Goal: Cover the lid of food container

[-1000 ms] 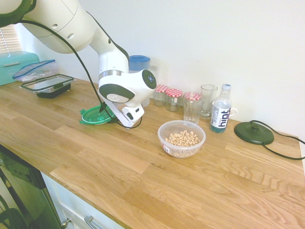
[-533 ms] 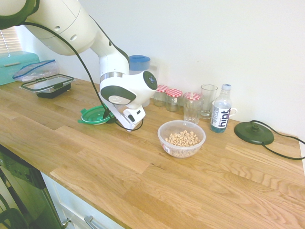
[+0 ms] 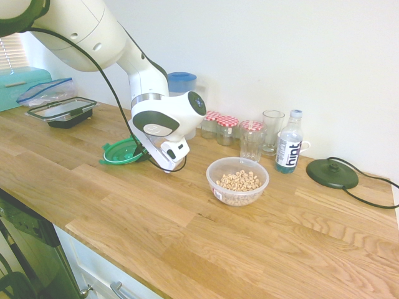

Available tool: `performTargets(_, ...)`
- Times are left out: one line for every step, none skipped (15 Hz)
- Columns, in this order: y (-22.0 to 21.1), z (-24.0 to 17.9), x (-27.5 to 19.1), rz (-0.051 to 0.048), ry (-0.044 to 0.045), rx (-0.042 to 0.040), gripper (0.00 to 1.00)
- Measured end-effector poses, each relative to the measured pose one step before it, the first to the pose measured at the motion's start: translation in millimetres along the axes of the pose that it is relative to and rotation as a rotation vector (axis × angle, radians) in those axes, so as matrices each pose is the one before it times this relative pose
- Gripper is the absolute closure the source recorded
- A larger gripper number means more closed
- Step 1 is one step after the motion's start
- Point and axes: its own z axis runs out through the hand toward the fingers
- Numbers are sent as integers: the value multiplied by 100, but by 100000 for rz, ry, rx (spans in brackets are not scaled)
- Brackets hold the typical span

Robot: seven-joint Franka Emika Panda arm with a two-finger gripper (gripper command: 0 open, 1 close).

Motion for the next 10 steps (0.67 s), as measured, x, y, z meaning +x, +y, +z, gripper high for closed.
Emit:
performTargets(-582,-1061,-479,-1899,1146,-4181,100)
performTargets(-869,-1585,-797,-1918,2089,-5160,100)
performTargets(-1080,-2016,-1209,-2058,3373,-5876,100)
performTargets(-994,-2497,-1517,-1741,4538,-6017,100)
performTargets(-743,-2923,-1677,-1609,4840,-6507,100)
performTargets(-185,-2918,-1357,-1051,4711,-6503,100)
performTargets(323,-2837,-796,-435,5039,-6463,100)
performTargets(892,-2233,-63,-312,5371,-6163,100)
performTargets(1231,-1700,594,-81,5065,-5946,100)
performTargets(1330,-1732,1027,180,5118,-5790,100)
